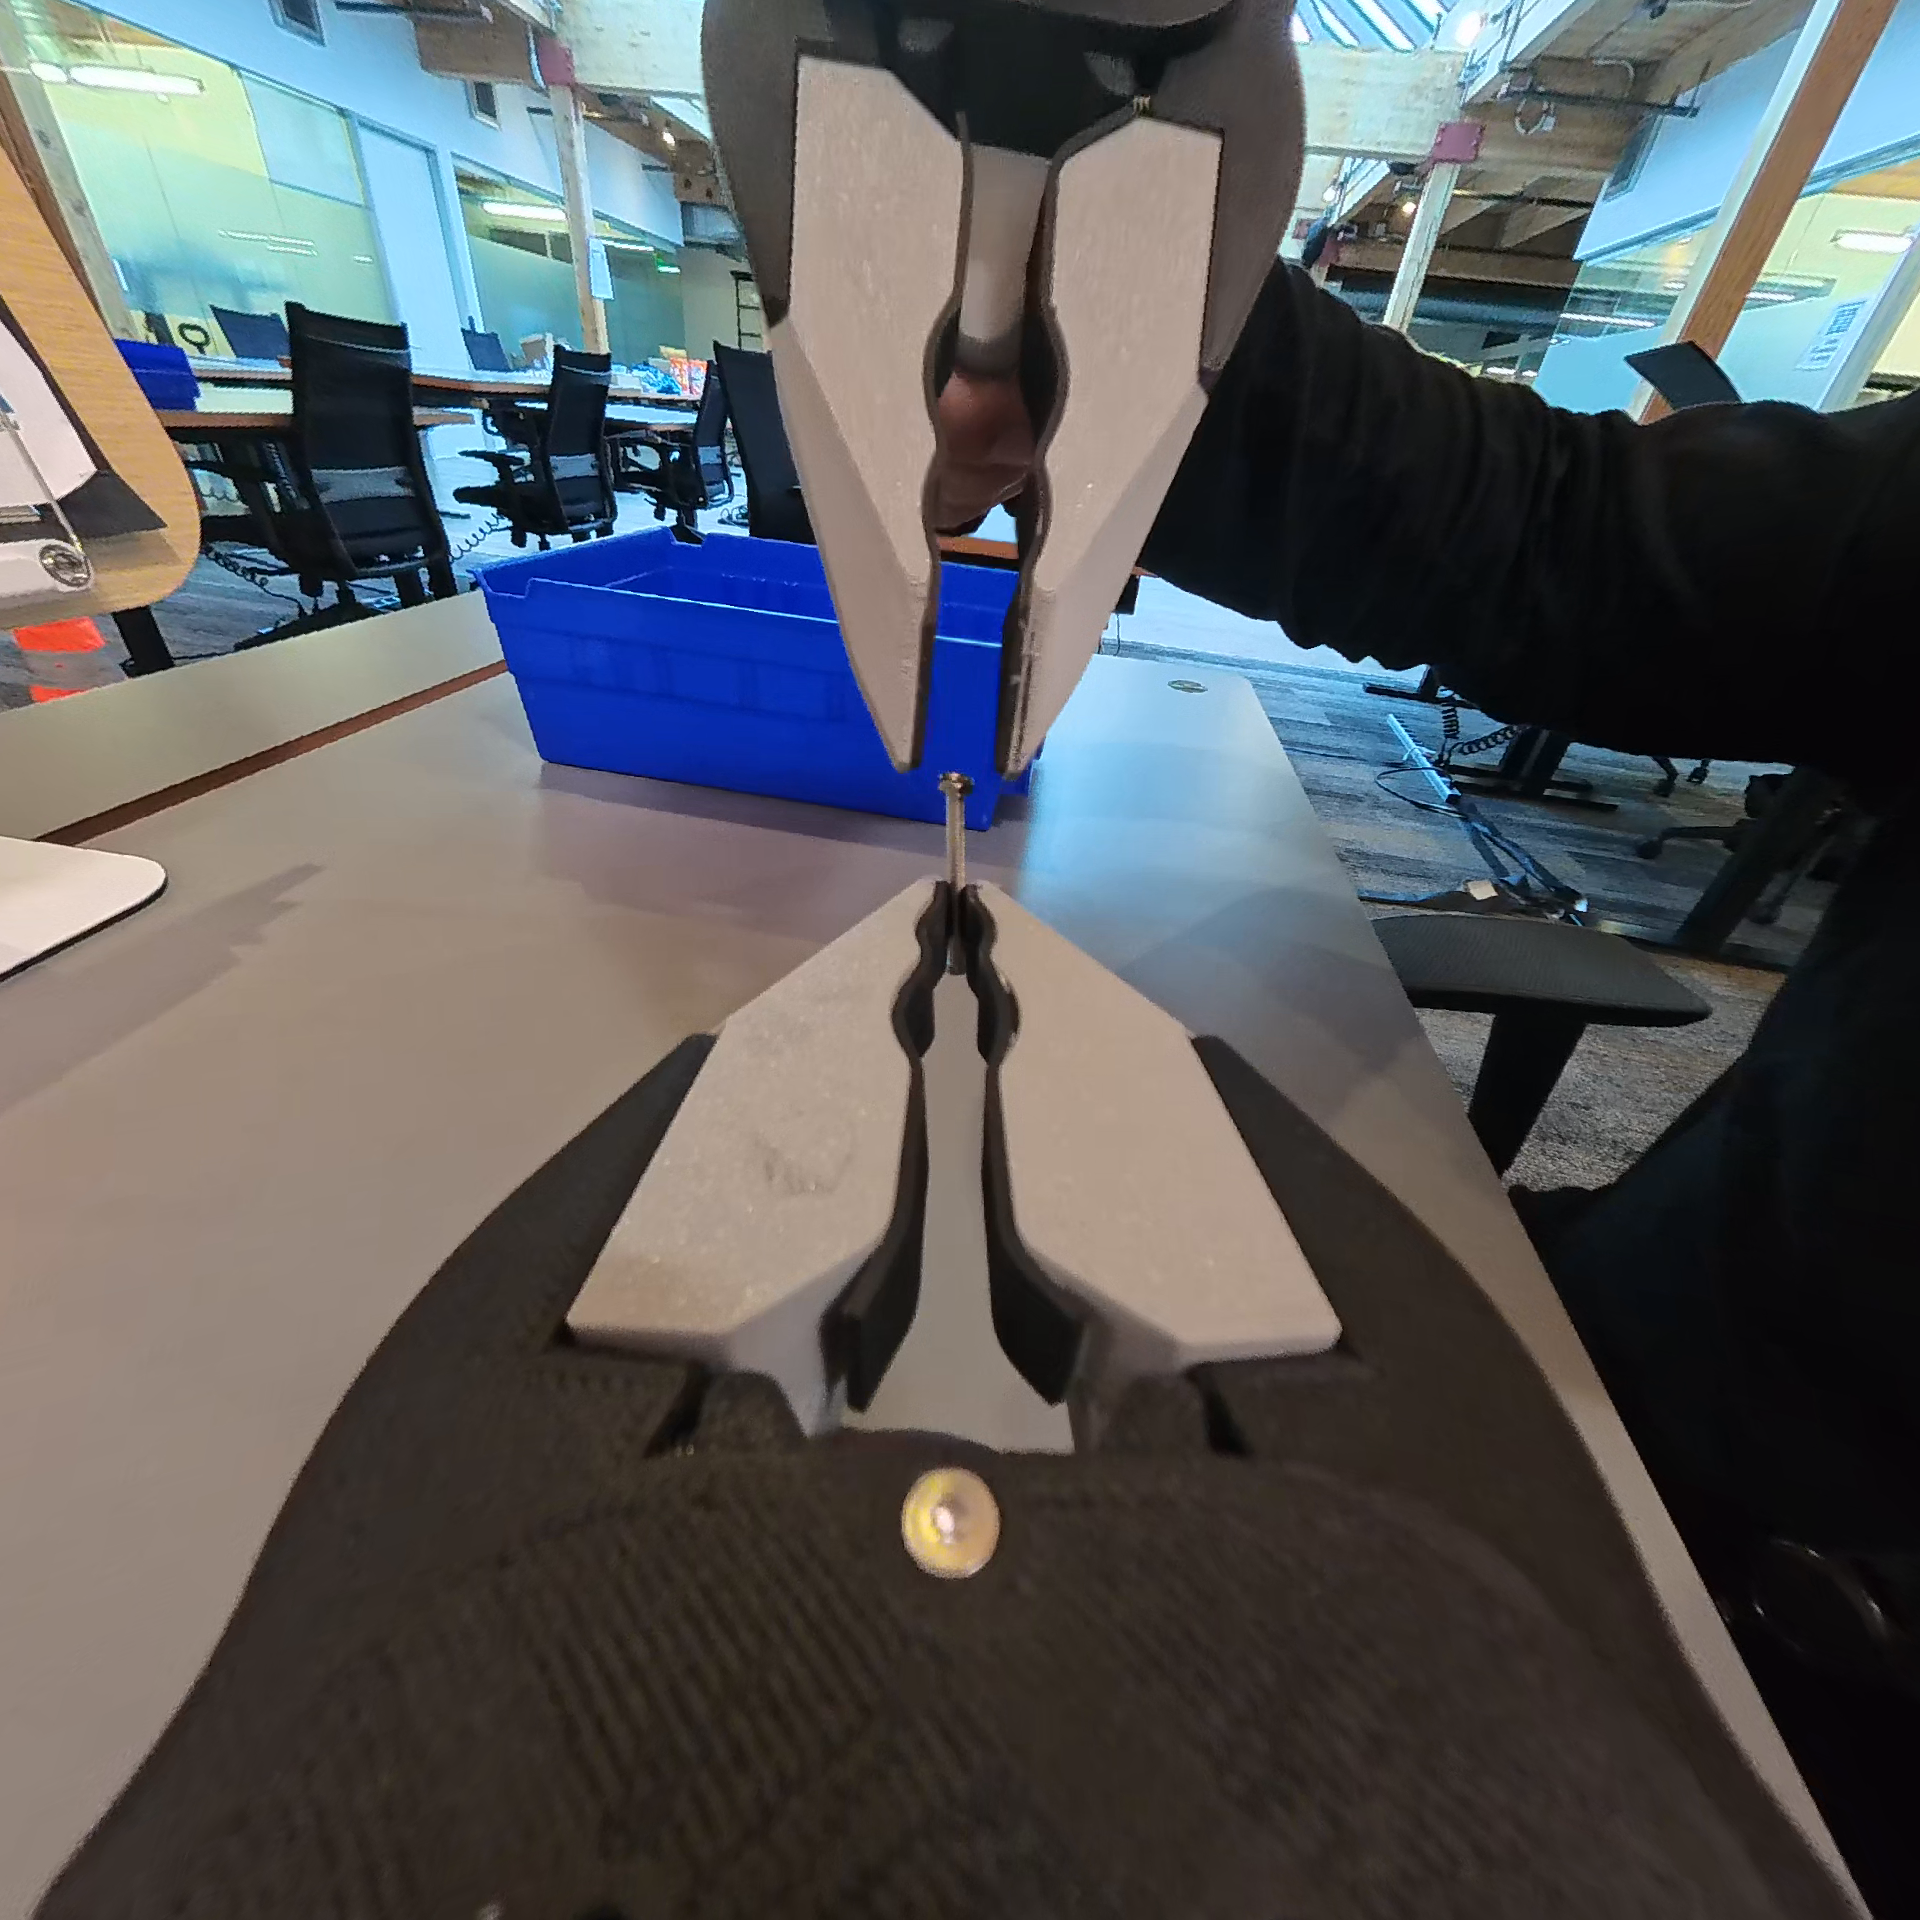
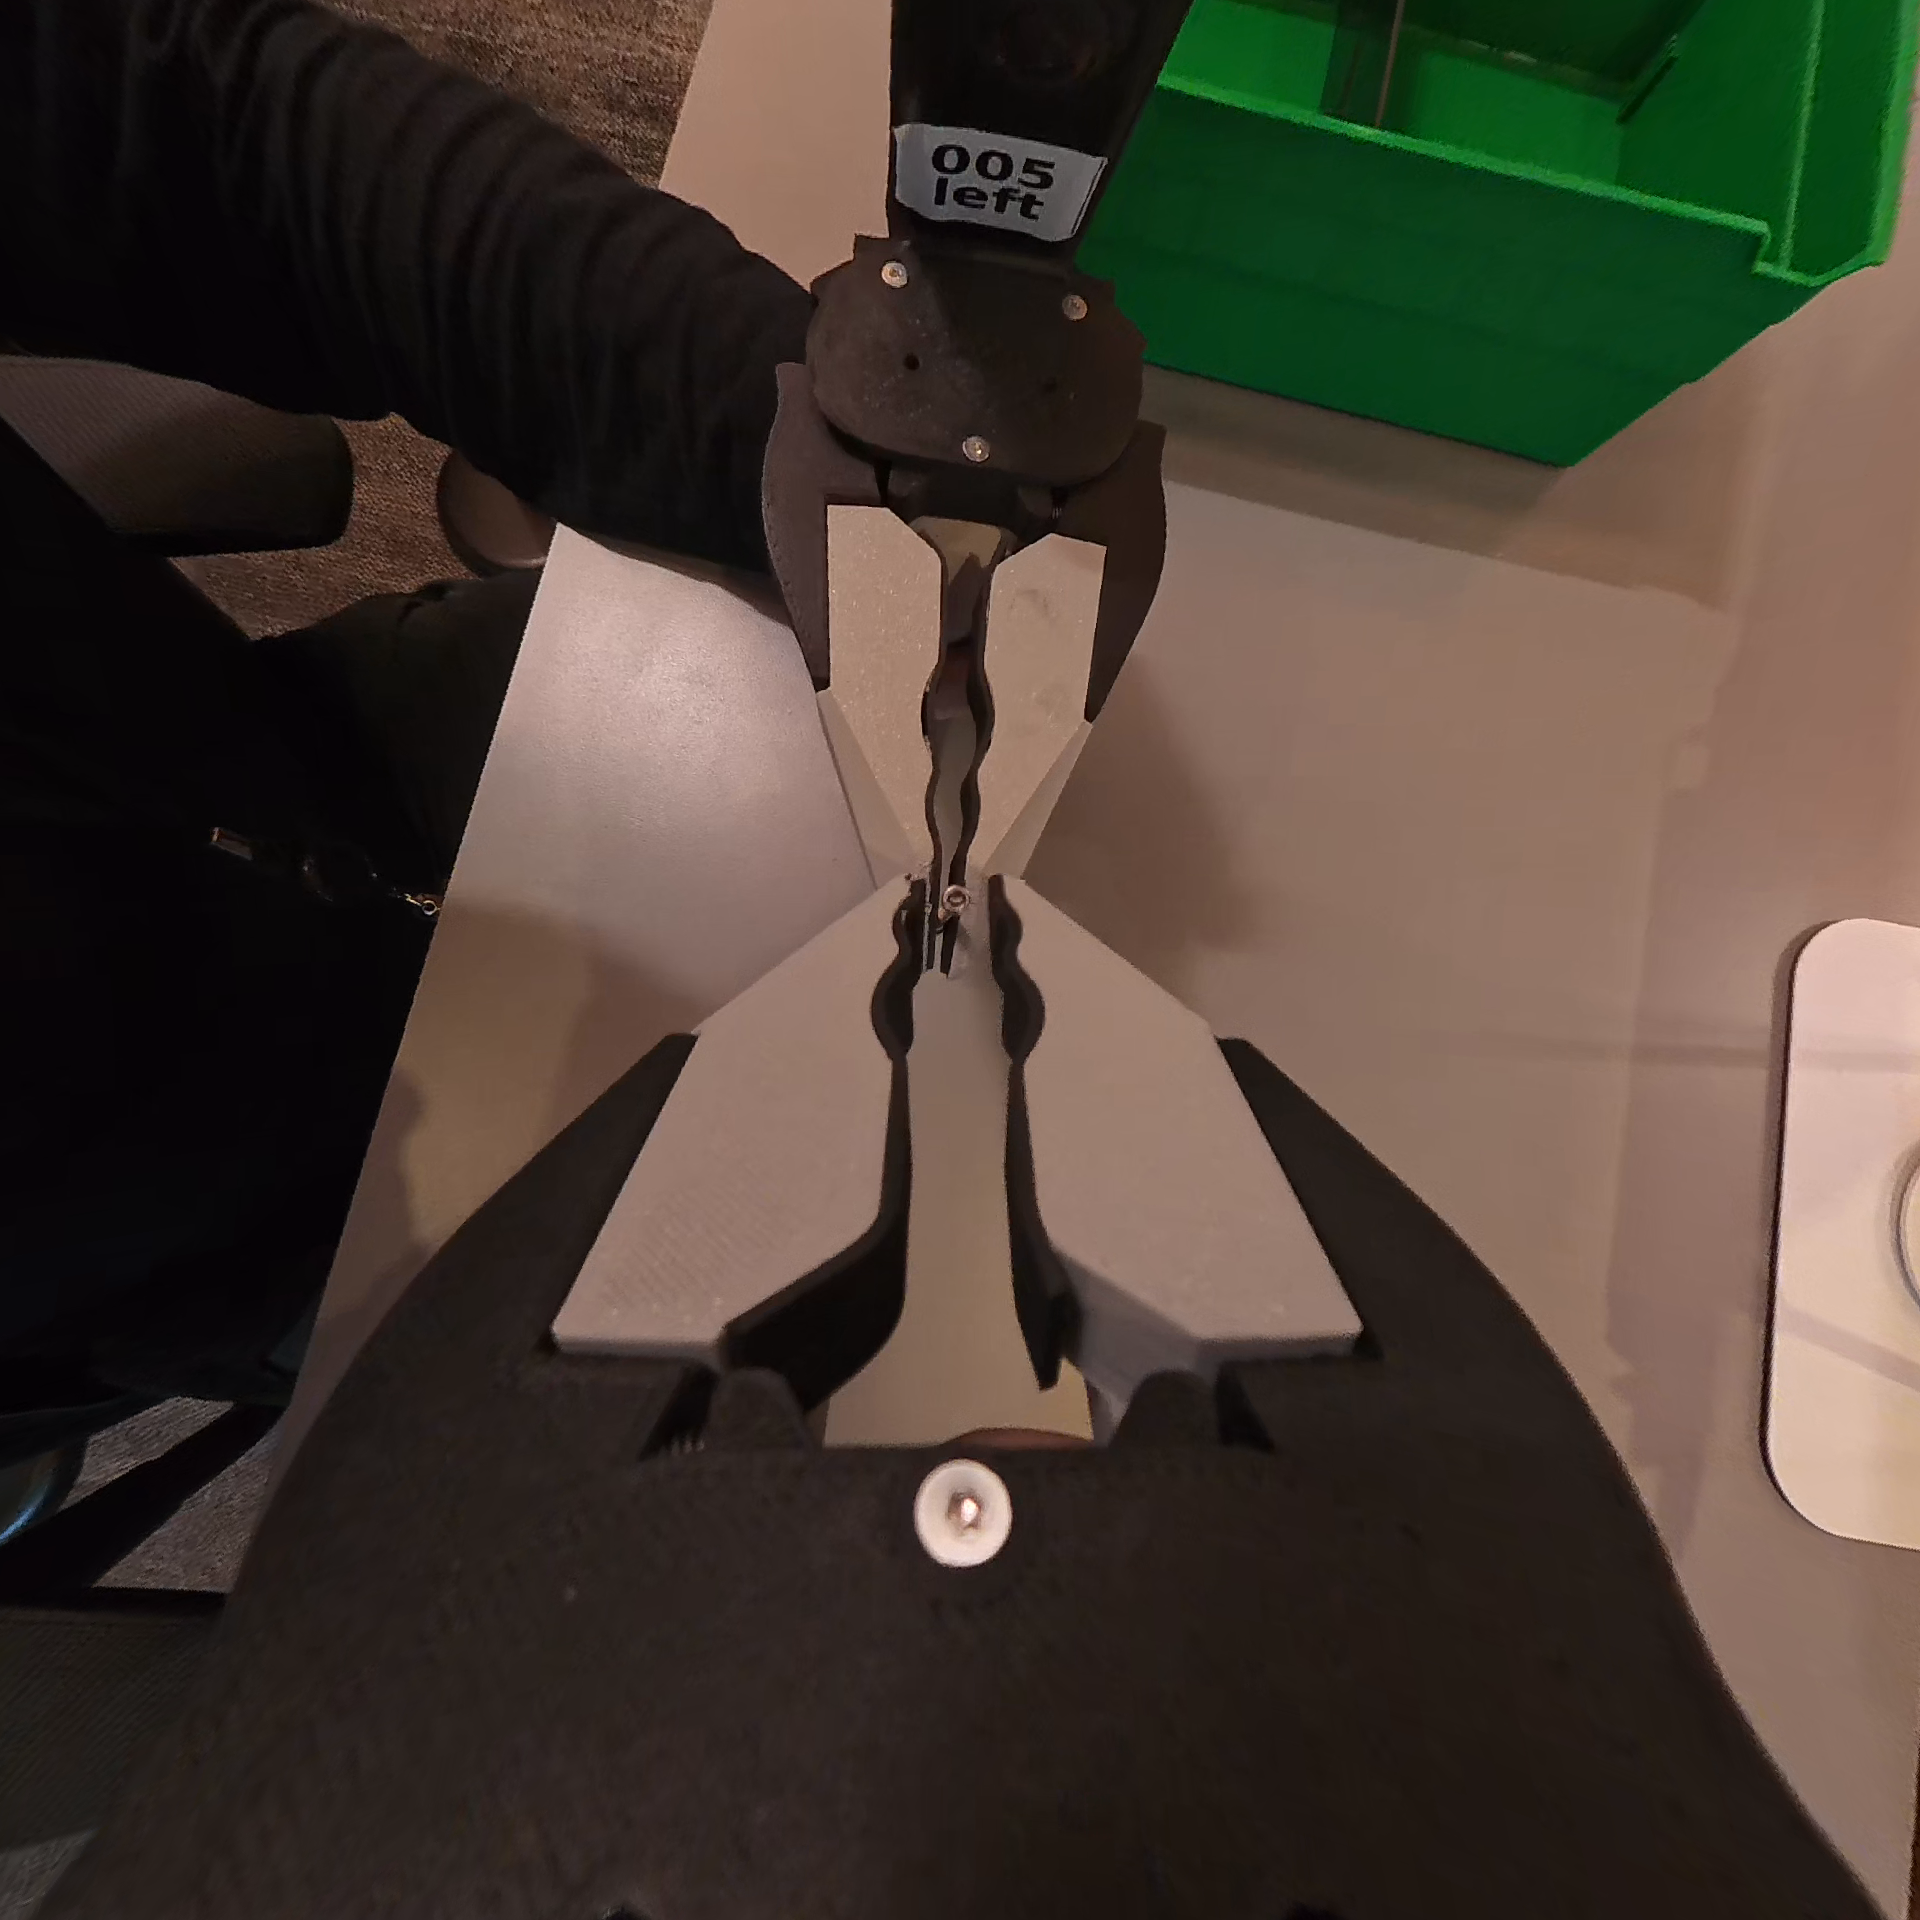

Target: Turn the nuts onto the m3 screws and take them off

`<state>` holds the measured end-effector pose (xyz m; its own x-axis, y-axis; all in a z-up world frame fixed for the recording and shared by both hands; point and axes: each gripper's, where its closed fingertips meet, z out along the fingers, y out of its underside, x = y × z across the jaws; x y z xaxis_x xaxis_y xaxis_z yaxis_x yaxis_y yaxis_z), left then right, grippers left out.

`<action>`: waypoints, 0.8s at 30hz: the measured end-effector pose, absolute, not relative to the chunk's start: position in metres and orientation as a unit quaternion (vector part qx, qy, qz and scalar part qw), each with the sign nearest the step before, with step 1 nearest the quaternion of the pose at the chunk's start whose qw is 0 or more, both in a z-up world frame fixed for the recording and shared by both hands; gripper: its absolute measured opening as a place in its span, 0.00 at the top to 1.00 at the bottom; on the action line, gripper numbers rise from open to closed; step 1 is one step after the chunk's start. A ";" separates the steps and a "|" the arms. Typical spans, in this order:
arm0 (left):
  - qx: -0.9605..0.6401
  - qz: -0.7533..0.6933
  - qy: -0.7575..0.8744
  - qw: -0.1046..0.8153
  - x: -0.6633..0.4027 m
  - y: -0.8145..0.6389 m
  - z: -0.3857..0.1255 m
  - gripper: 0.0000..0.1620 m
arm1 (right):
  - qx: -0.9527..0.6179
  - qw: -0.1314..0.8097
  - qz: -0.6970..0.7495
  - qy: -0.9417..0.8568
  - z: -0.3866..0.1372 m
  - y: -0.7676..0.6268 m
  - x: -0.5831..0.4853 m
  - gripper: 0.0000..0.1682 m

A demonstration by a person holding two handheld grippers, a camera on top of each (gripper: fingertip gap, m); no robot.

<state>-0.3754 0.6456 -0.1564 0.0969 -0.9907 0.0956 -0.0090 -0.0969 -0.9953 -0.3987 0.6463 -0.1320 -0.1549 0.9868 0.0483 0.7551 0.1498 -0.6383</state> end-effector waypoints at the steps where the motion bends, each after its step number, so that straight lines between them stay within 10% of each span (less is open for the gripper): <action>1: -0.550 -0.495 0.454 0.496 -0.376 0.646 -0.156 1.00 | -0.604 0.240 0.244 -0.719 -0.131 0.646 -0.398 0.94; 24: -0.533 -0.530 0.449 0.483 -0.375 0.639 -0.150 1.00 | -0.571 0.399 0.443 -0.564 -0.125 0.635 -0.400 0.80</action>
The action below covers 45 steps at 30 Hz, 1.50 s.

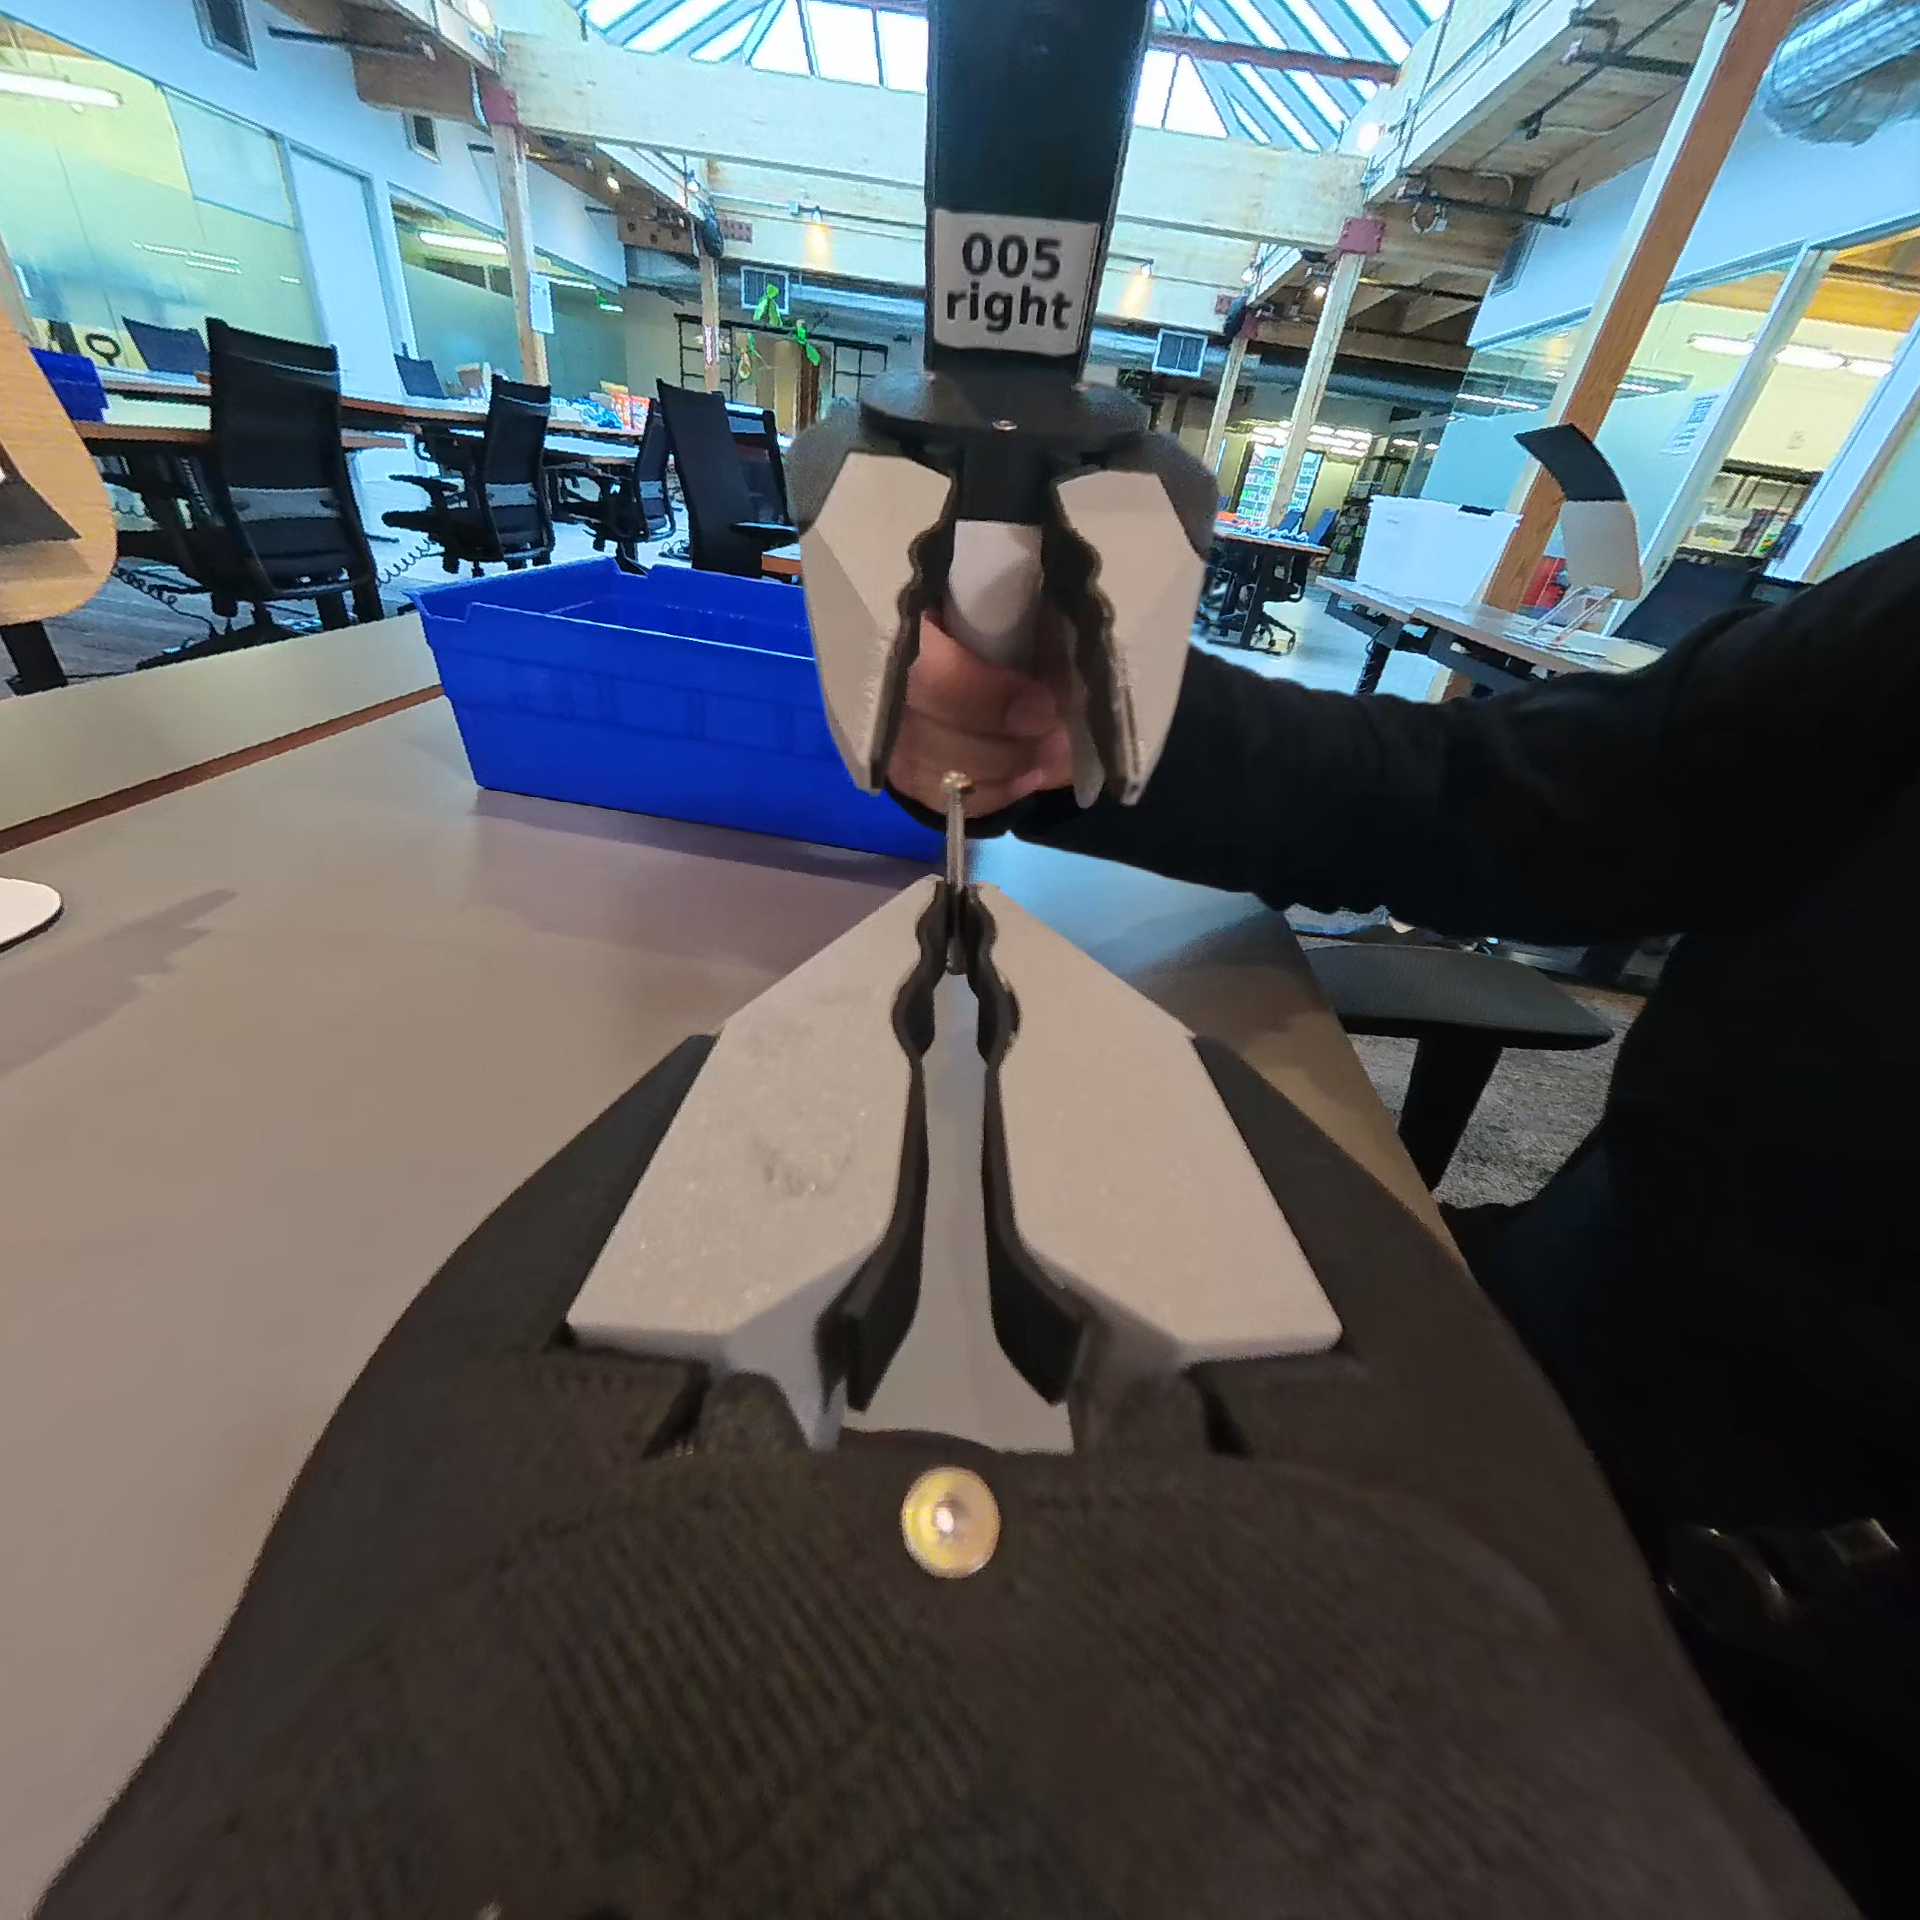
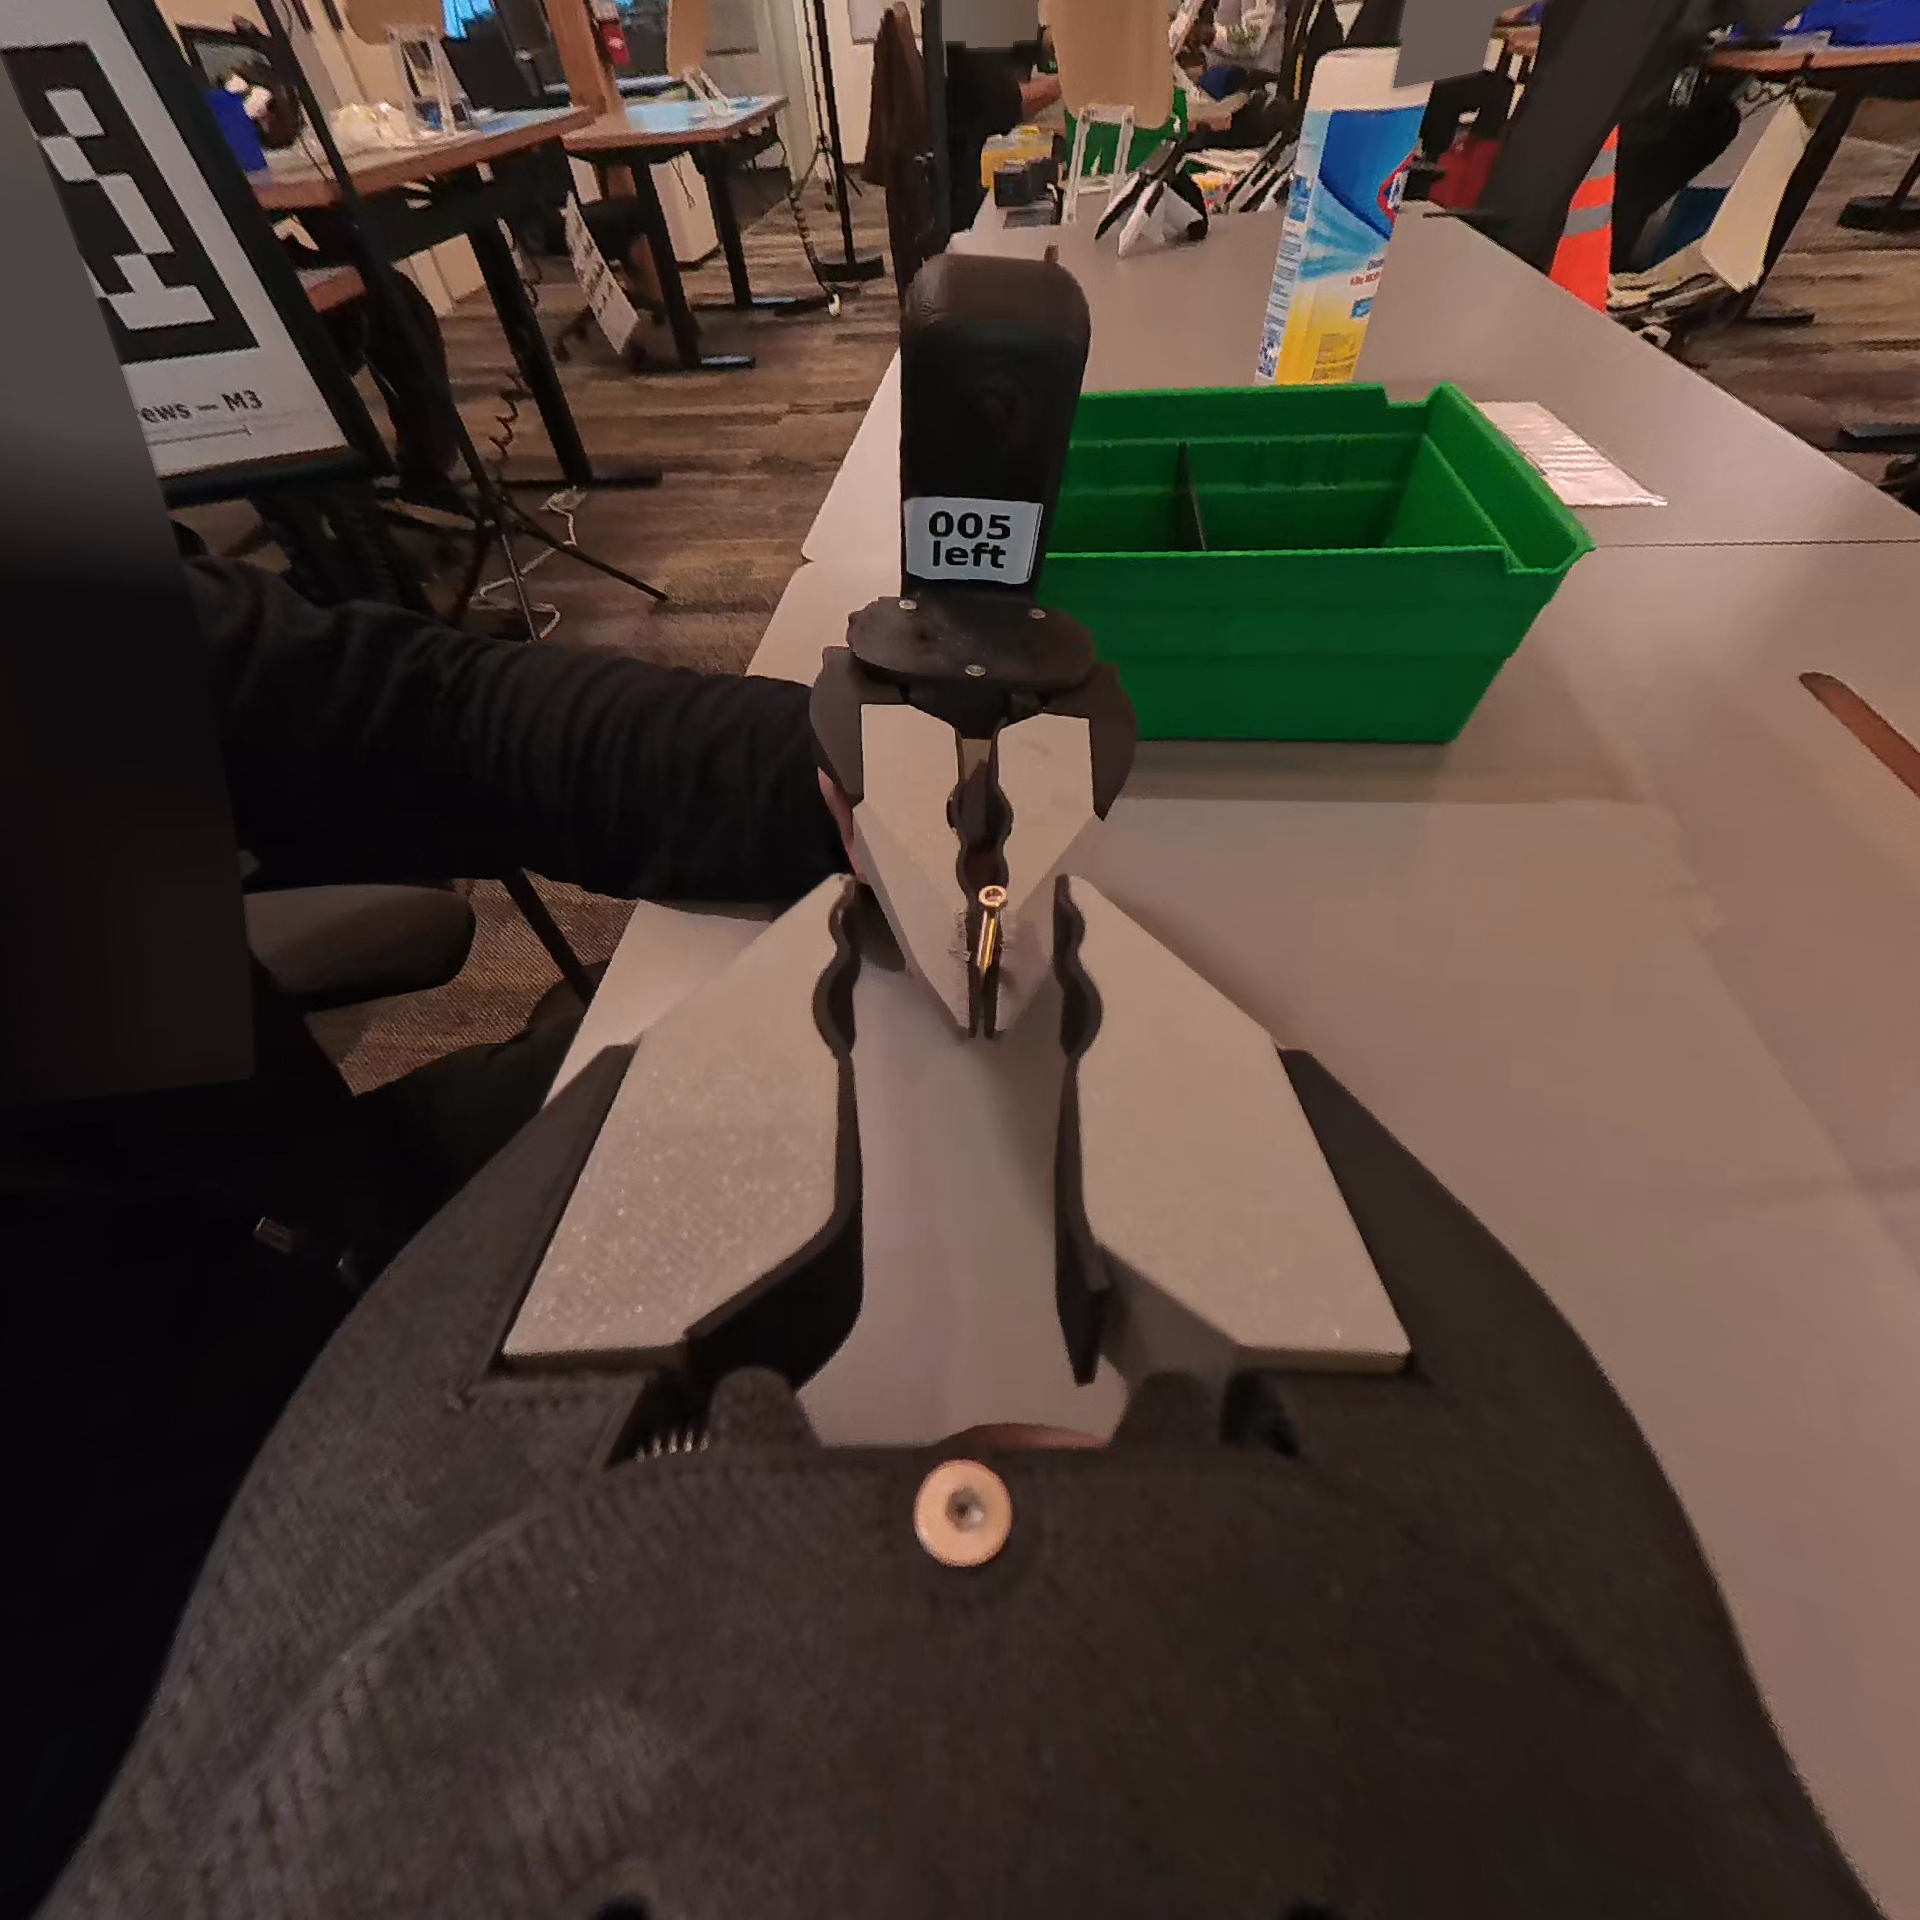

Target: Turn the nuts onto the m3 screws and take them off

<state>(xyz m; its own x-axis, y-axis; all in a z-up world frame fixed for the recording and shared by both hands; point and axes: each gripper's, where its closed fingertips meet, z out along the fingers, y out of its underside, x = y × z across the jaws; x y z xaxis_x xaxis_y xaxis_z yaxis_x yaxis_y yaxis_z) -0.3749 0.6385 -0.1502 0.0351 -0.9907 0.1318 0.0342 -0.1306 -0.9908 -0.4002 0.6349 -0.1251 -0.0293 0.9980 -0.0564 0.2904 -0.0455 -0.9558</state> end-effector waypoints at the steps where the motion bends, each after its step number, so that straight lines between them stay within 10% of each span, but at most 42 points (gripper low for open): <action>1: -0.534 -0.530 0.449 0.482 -0.375 0.639 -0.151 1.00 | -0.569 0.399 0.446 -0.563 -0.126 0.634 -0.401 0.80; 45: -0.529 -0.543 0.446 0.476 -0.375 0.636 -0.147 1.00 | -0.531 0.416 0.487 -0.555 -0.127 0.623 -0.414 0.80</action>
